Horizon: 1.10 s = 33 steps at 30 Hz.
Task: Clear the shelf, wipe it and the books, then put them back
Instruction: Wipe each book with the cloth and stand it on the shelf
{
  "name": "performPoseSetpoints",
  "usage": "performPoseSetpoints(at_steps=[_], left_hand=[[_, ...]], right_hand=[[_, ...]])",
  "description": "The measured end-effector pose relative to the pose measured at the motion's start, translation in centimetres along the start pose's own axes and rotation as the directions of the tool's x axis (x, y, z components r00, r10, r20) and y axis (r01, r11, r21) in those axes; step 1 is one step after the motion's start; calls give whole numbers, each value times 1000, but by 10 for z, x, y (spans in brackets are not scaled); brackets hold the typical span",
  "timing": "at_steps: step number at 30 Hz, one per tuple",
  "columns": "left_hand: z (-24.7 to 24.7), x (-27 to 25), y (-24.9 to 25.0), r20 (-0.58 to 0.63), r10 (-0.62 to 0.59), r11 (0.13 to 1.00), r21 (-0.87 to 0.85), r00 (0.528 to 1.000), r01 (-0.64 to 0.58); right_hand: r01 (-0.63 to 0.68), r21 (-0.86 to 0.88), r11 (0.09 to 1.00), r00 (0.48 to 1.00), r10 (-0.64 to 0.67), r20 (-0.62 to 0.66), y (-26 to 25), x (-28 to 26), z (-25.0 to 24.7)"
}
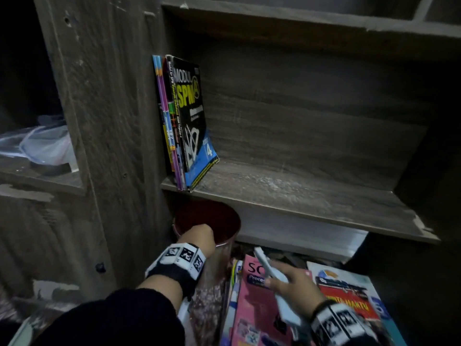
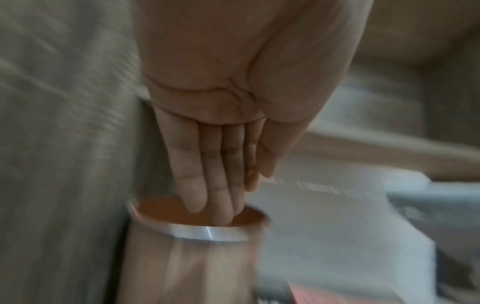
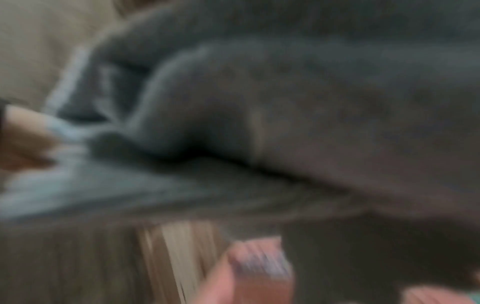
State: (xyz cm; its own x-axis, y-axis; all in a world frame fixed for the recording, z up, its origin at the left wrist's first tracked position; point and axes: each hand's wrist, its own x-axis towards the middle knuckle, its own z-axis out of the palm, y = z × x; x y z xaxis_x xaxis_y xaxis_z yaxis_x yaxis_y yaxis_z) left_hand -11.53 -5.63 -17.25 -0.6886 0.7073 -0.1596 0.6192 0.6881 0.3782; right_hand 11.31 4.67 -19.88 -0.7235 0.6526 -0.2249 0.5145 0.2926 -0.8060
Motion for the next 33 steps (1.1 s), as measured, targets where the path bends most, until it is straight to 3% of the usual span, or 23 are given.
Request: performPoseSetpoints(at_steps=[5, 9, 11, 16, 20, 22, 24, 26, 28, 30, 33], left_hand=[[69, -35, 30, 74, 51, 998, 42, 996, -54], [127, -63, 28, 234, 58, 998, 15, 971, -63], [142, -75, 33, 275, -31, 998, 61, 961, 14], [149, -91, 48, 277, -111, 994, 18, 954, 111], [149, -93, 55, 242, -110, 943, -282, 964, 178], [155, -98, 63, 229, -57, 888, -434, 972, 154], [154, -110, 72, 210, 29, 850, -519, 977, 86], [144, -122, 83, 172, 151, 805, -593, 974, -20], [123, -135, 94, 115, 272, 766, -627, 955, -142], [95, -145, 101, 68, 391, 746, -608, 918, -273], [51, -160, 100, -19, 511, 652, -644, 859, -401]], right_hand=[[-266, -157, 951, 955, 237, -180, 72, -24, 20], [-362, -469, 805, 932, 324, -164, 104, -38, 45], [-352, -572, 741, 931, 341, -132, 119, -46, 50], [-238, -625, 743, 963, 266, -50, 136, -56, 42], [-193, -609, 769, 972, 236, -10, 141, -57, 37], [-166, -609, 776, 976, 218, 12, 138, -60, 41], [-74, -487, 871, 991, 121, 65, 127, -66, 51], [14, -173, 985, 1000, -10, 24, 109, -71, 59], [97, 56, 994, 986, -88, -145, 91, -65, 54], [173, 146, 974, 927, -111, -359, 76, -55, 38], [178, 330, 927, 839, 33, -544, 52, -53, 4]])
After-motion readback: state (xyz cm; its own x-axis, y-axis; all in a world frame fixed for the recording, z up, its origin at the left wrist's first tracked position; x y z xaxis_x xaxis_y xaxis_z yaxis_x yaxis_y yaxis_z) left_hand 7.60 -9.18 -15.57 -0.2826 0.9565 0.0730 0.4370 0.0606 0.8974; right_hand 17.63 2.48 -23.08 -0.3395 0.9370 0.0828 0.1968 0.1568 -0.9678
